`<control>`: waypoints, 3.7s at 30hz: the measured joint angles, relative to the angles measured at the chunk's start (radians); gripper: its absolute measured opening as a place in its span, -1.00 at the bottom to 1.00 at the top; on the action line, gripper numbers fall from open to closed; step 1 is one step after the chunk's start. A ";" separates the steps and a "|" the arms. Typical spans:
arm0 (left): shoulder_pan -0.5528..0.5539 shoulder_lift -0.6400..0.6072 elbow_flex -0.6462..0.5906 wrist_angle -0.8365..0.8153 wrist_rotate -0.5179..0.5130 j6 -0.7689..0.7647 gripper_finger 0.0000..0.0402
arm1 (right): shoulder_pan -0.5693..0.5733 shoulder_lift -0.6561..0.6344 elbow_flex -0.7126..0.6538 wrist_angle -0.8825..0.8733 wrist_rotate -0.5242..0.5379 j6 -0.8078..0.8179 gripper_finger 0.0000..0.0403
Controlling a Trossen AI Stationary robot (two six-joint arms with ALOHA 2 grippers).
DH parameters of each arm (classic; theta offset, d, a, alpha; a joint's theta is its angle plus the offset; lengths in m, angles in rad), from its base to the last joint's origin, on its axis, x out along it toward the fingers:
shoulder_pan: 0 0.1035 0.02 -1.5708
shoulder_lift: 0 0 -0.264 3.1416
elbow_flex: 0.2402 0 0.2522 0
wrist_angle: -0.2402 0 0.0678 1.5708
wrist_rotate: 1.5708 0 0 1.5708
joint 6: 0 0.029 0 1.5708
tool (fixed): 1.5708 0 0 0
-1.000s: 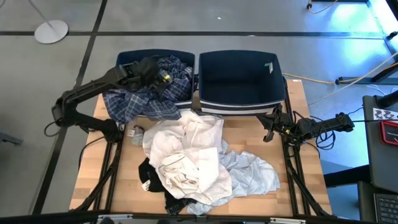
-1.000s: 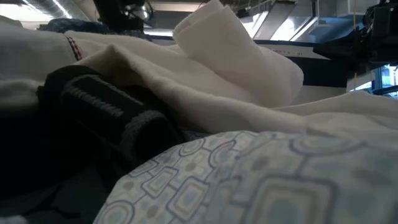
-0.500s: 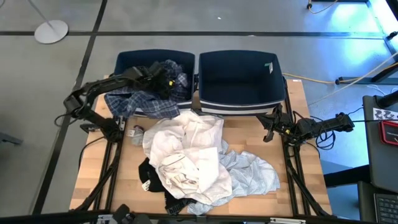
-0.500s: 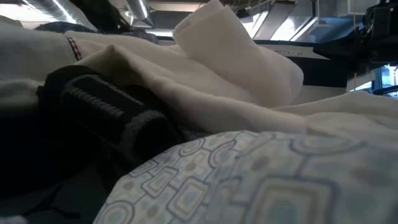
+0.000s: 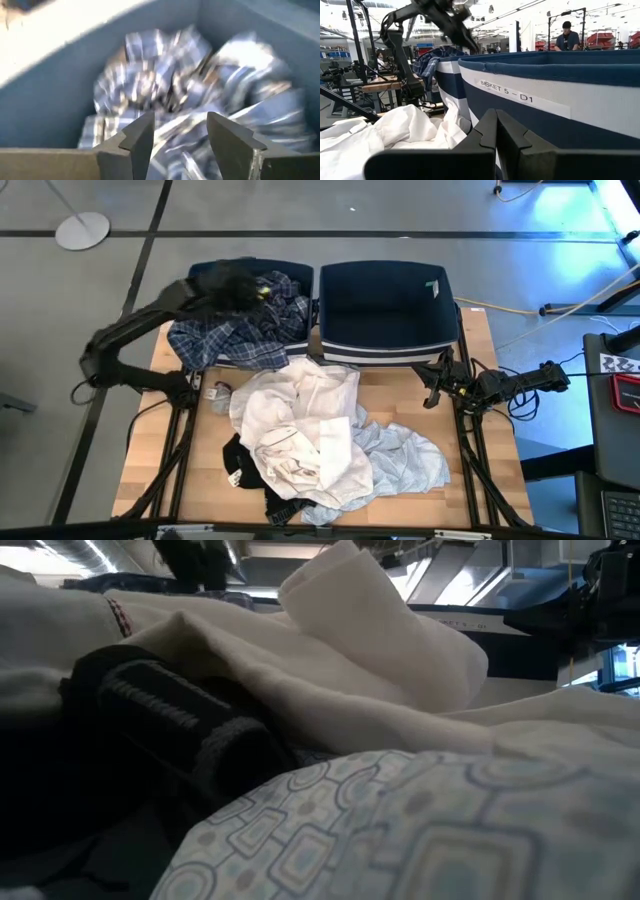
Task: Sort clothes
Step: Put the long sleeve plaid shirt into the left blue laundry bin
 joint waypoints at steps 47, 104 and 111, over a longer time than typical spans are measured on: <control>-1.087 0.106 -0.512 0.070 -0.796 -0.536 -0.14 | 0.000 0.000 0.000 -0.027 0.000 0.044 -0.97; -0.068 -0.123 -0.215 0.035 -0.212 -0.075 -0.14 | 0.000 0.000 0.000 -0.021 0.012 0.014 -0.97; 0.088 -0.023 -0.228 0.033 0.060 -0.110 -0.14 | 0.000 0.000 0.000 -0.021 0.012 0.014 -0.97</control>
